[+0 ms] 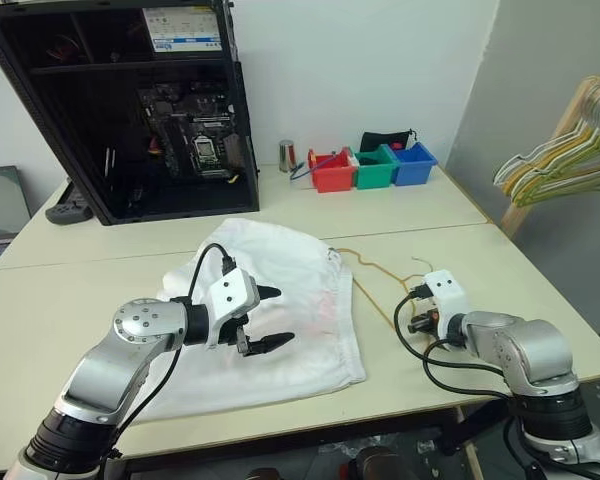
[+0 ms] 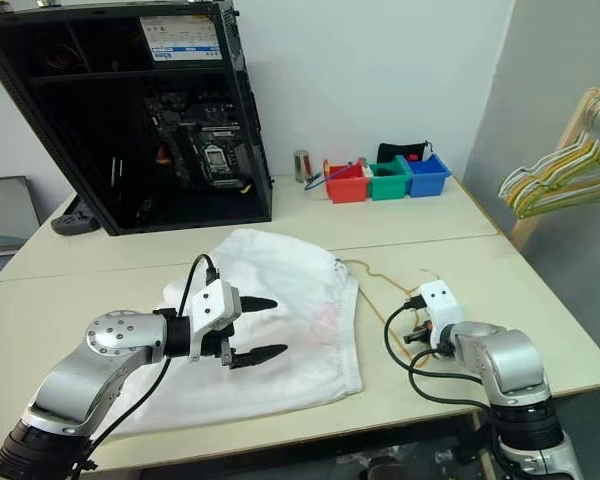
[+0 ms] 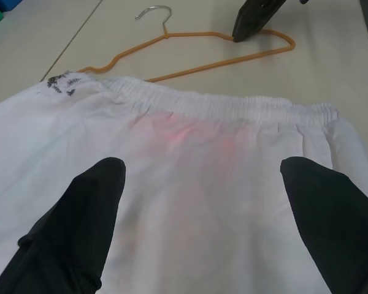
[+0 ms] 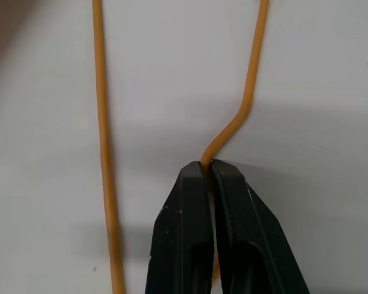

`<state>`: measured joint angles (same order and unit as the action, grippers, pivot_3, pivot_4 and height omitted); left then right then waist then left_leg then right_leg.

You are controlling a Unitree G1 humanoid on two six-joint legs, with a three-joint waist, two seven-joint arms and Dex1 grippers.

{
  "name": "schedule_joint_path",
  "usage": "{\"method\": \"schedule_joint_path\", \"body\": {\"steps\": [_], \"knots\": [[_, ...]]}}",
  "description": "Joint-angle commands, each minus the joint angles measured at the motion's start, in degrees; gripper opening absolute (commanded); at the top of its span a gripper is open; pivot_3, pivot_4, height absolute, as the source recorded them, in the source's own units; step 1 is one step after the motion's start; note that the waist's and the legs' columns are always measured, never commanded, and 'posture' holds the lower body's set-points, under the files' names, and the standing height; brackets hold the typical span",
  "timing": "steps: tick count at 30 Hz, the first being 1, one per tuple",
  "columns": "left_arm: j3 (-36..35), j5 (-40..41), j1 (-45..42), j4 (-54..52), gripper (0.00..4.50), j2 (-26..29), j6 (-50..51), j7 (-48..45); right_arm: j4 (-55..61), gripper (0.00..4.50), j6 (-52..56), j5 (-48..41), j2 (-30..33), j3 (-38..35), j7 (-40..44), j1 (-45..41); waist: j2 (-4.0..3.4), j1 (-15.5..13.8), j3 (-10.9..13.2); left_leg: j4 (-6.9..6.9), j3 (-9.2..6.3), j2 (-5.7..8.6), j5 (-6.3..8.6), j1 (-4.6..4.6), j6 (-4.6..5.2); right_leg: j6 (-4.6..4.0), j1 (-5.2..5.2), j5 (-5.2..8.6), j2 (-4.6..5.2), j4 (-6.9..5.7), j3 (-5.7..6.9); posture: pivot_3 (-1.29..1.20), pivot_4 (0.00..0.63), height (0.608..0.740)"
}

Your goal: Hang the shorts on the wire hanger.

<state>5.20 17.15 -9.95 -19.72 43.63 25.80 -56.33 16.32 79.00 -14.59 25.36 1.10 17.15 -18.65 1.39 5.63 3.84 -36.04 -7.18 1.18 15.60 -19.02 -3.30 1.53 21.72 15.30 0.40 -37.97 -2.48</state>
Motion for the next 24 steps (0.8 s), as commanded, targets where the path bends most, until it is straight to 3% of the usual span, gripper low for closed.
{"method": "schedule_joint_path", "body": {"steps": [1,5,8,11,14,20,24], "knots": [[-1.1,-0.1,-2.4,0.6,4.36,-0.3,-1.1,0.6,-4.7,0.02,-5.7,4.4,5.7,-1.2,-1.6,-1.5,-0.01,-0.4,0.0,-0.02,0.00,0.04,0.00,0.00,0.00,0.00,-0.05,0.00,0.01,0.04,-0.03,-0.10,0.000,0.740],[-3.5,2.3,-9.2,5.9,4.36,-2.1,1.3,1.7,-8.8,0.02,-23.5,8.6,16.5,5.3,6.2,-7.1,-0.44,-0.8,0.3,-0.15,0.24,0.26,-0.02,-0.22,0.02,0.32,-0.11,-0.18,0.32,0.35,-0.12,-0.11,0.000,0.740],[-4.7,2.4,-14.0,10.2,4.36,-2.7,1.5,2.5,-13.0,0.02,-28.3,10.3,18.3,6.0,7.5,-11.3,-0.37,0.1,0.2,-0.13,0.62,0.13,-0.04,-0.58,0.05,0.81,0.30,-0.48,0.39,0.32,-0.15,-0.12,0.000,0.740],[-5.4,1.4,-18.2,14.3,4.36,-3.4,0.1,3.4,-15.9,0.02,-36.6,14.1,20.0,8.4,9.4,-14.8,-0.37,1.2,0.2,-0.09,0.65,0.03,-0.04,-0.84,0.05,0.75,0.58,-0.47,0.30,0.32,-0.20,-0.13,0.000,0.740],[-6.5,1.5,-24.4,18.7,4.36,-4.5,0.0,5.0,-18.5,0.02,-52.1,21.0,23.1,13.3,11.5,-17.7,-0.38,1.3,0.2,-0.08,0.74,0.03,-0.04,-0.88,0.05,0.65,0.60,-0.41,0.39,0.33,-0.20,-0.13,0.000,0.740],[-7.4,3.2,-36.2,28.7,4.36,-3.8,1.8,1.4,-29.5,0.02,-79.2,33.3,25.4,18.5,7.5,-23.8,-0.35,1.2,0.3,-0.29,0.86,0.22,-0.04,-1.42,0.03,0.68,0.96,-0.43,0.68,0.37,-0.16,-0.12,0.000,0.740],[-7.1,3.5,-40.4,35.4,4.43,-3.1,0.8,-3.8,-36.2,0.00,-90.3,39.4,24.4,19.6,3.0,-28.0,-0.36,1.2,0.3,-0.32,0.88,0.26,-0.05,-1.41,0.02,0.61,0.96,-0.47,0.72,0.33,-0.16,-0.10,0.000,0.740]]}}
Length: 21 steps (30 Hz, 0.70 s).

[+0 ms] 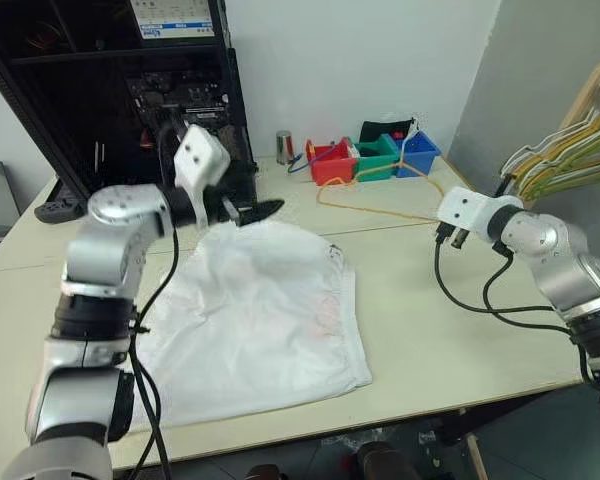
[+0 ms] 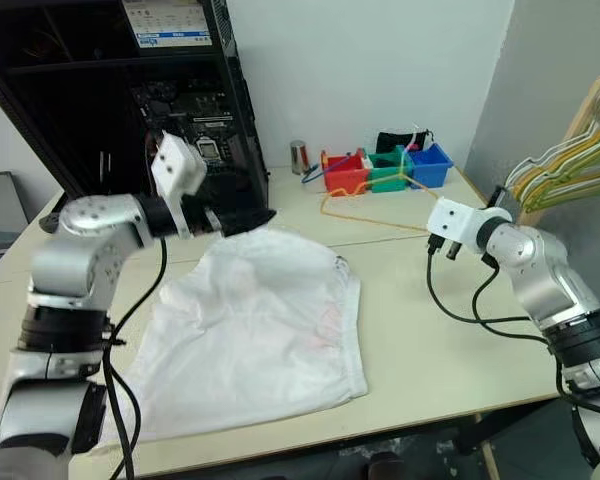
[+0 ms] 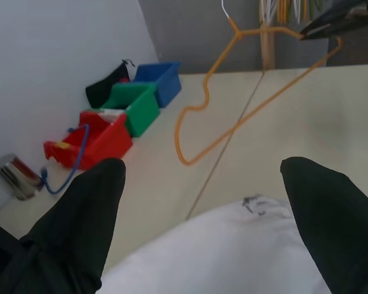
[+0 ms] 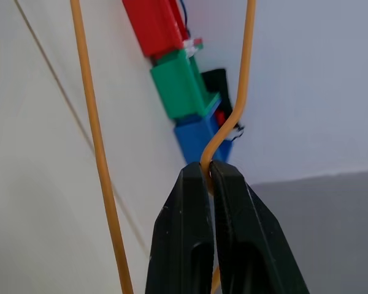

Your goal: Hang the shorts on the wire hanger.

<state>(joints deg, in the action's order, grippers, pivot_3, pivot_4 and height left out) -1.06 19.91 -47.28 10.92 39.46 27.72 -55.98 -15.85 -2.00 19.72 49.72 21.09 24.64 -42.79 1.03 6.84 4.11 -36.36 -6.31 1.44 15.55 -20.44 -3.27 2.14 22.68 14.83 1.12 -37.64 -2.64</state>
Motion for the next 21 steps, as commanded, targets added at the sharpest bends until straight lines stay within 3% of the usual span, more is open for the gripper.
{"method": "schedule_joint_path", "body": {"steps": [1,10,21], "knots": [[-1.0,1.1,-4.3,6.8,4.43,0.8,-0.9,-4.7,-5.1,0.00,-11.6,6.3,-0.3,-0.2,-5.7,-4.8,0.00,0.1,0.0,-0.01,0.00,-0.01,0.00,0.00,0.00,-0.03,0.01,-0.01,-0.01,-0.03,0.00,-0.10,0.000,0.740],[2.6,-2.8,-9.4,18.1,4.43,-1.6,-5.2,-10.0,-5.4,0.00,-24.4,14.8,-3.5,-0.2,-12.9,-9.4,0.00,1.0,0.0,-0.47,0.01,-0.02,-0.03,-0.40,-0.04,-0.24,0.40,-0.14,-0.04,-0.45,-0.03,-0.11,0.000,0.740],[7.2,-9.4,-10.7,27.4,4.43,-3.3,-14.7,-15.5,-0.9,0.00,-27.7,17.9,-5.3,-2.9,-14.8,-9.4,-0.01,1.4,0.0,-0.61,0.04,0.00,-0.01,-0.40,0.00,-0.19,0.40,-0.19,-0.05,-0.57,-0.07,-0.14,0.000,0.740]]}}
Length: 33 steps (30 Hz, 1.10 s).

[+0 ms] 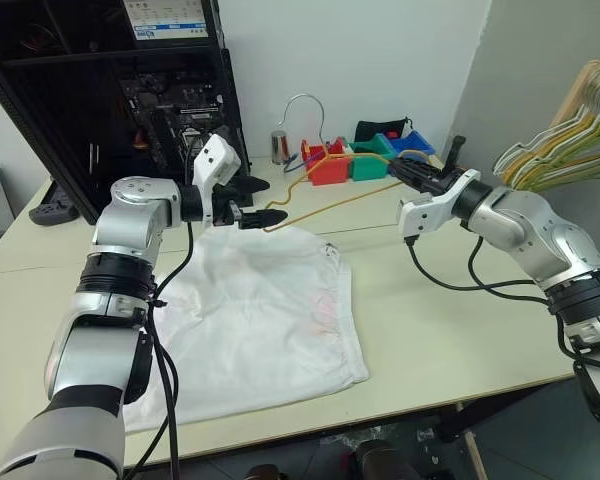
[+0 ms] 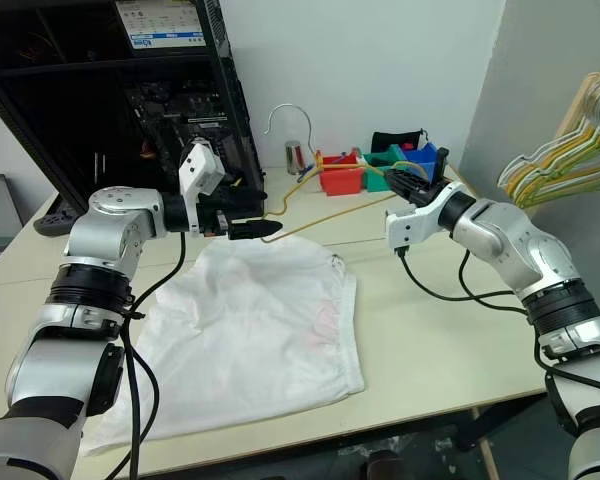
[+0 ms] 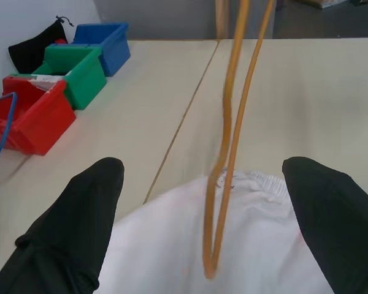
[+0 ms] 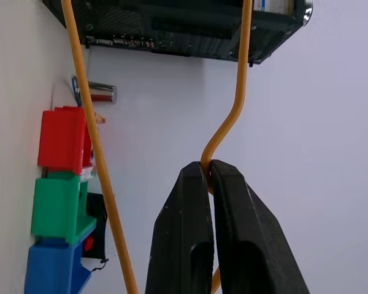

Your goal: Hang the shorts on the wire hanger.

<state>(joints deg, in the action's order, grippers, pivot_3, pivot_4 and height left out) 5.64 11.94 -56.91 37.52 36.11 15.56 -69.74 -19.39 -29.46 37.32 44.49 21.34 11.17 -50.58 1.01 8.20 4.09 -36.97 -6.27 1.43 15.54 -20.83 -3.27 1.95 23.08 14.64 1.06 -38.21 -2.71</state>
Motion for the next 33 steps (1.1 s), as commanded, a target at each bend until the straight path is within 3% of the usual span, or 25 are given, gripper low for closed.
{"method": "schedule_joint_path", "body": {"steps": [1,7,10,30,33], "knots": [[0.6,-1.6,-0.9,1.0,4.43,-0.1,-2.8,-1.9,2.9,0.00,-0.2,0.4,-0.1,-3.3,-1.3,-1.5,0.00,0.1,0.0,0.00,0.00,0.00,0.00,0.00,0.00,0.00,0.00,0.00,0.00,0.00,0.00,-0.14,0.000,0.740],[1.7,-1.3,1.1,-1.9,4.43,-0.1,-0.9,-6.6,3.9,0.00,-0.1,0.8,-0.1,-4.1,-1.1,-1.1,0.00,0.4,0.0,-0.02,0.01,0.00,0.00,0.00,0.01,0.00,0.00,0.00,0.00,-0.04,-0.01,-0.15,0.000,0.740],[1.3,-2.6,0.8,-0.5,4.04,-0.7,-2.3,-5.1,4.1,0.00,-0.2,1.0,-0.2,-4.5,-1.2,-0.8,0.02,0.6,0.0,-0.06,0.00,0.00,0.00,0.02,0.01,0.00,0.02,0.00,0.01,-0.23,-0.02,-0.15,0.000,0.740],[1.0,-3.5,1.8,-0.8,0.08,-1.0,-3.2,-4.7,3.7,0.00,-1.4,1.9,-1.2,-4.6,-2.1,-0.5,0.03,2.7,0.0,-0.14,-0.02,-0.01,-0.03,0.16,0.06,-0.02,0.06,0.01,0.05,-0.73,-0.04,-0.15,0.000,0.740],[0.8,-3.5,1.8,-0.7,0.04,-1.0,-3.3,-4.6,3.6,0.00,-1.4,1.9,-1.3,-4.6,-2.1,-0.6,0.02,2.9,0.0,-0.14,-0.03,-0.02,-0.03,0.16,0.06,-0.02,0.07,0.01,0.05,-0.73,-0.03,-0.15,0.000,0.740]]}}
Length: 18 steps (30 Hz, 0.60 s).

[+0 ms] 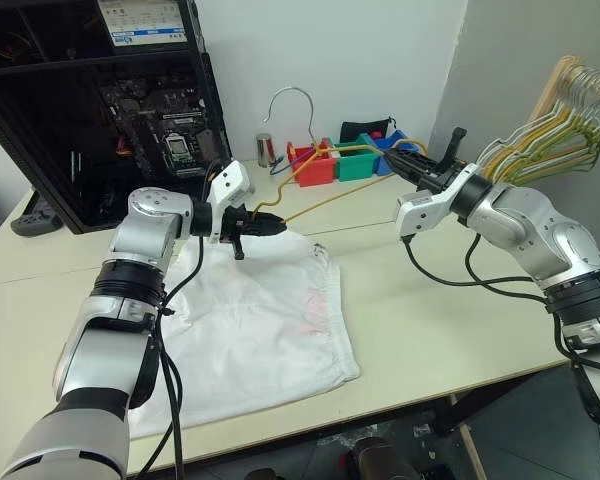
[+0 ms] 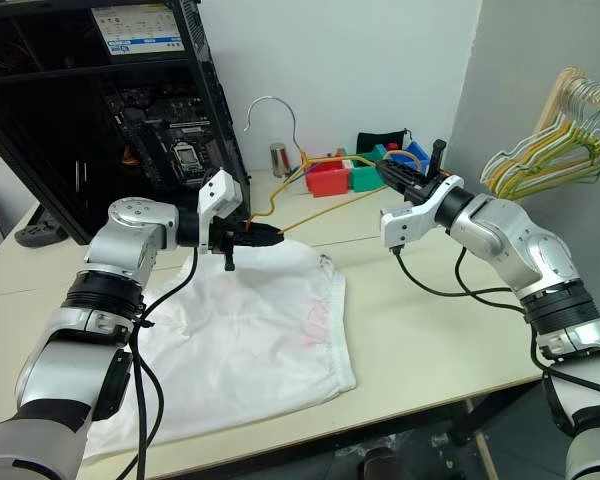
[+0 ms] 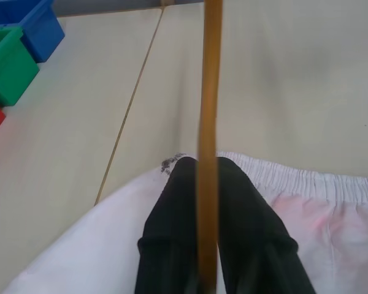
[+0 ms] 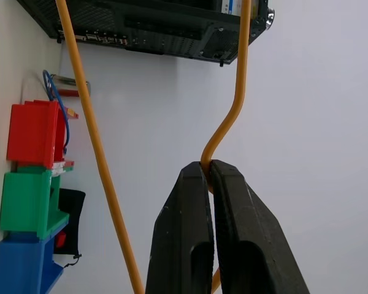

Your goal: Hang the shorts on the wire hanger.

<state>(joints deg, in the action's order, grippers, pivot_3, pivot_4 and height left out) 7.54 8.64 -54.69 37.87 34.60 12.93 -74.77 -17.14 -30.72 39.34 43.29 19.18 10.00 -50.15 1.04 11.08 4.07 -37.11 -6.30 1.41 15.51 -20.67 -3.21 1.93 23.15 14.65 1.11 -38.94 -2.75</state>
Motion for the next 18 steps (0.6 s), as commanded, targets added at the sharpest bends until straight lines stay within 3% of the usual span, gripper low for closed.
{"method": "schedule_joint_path", "body": {"steps": [1,8,18], "knots": [[-1.1,-0.2,-0.4,-1.1,0.04,0.5,-0.7,0.5,1.4,0.00,-0.1,-0.1,-0.1,-2.4,-0.9,-1.1,0.00,0.0,0.0,0.00,-0.01,0.00,0.00,0.00,0.00,0.00,0.00,0.00,0.00,0.00,0.00,-0.15,0.000,0.740],[-0.8,-1.6,-0.5,-1.1,0.04,0.6,-2.3,2.4,0.9,0.00,-0.2,-1.7,-0.6,-2.1,1.1,-1.1,0.00,0.1,0.0,0.00,-0.01,0.00,0.00,0.00,0.00,0.00,0.00,0.00,0.00,0.00,0.00,-0.15,0.000,0.740],[-0.3,-5.8,-0.4,0.4,0.00,1.0,-8.1,6.7,1.2,2.37,4.6,-10.7,-1.8,-3.0,13.4,0.7,0.00,0.1,0.0,-0.02,-0.03,-0.04,0.00,0.00,0.00,0.00,0.00,0.00,0.03,-0.01,0.00,-0.15,0.000,0.740]]}}
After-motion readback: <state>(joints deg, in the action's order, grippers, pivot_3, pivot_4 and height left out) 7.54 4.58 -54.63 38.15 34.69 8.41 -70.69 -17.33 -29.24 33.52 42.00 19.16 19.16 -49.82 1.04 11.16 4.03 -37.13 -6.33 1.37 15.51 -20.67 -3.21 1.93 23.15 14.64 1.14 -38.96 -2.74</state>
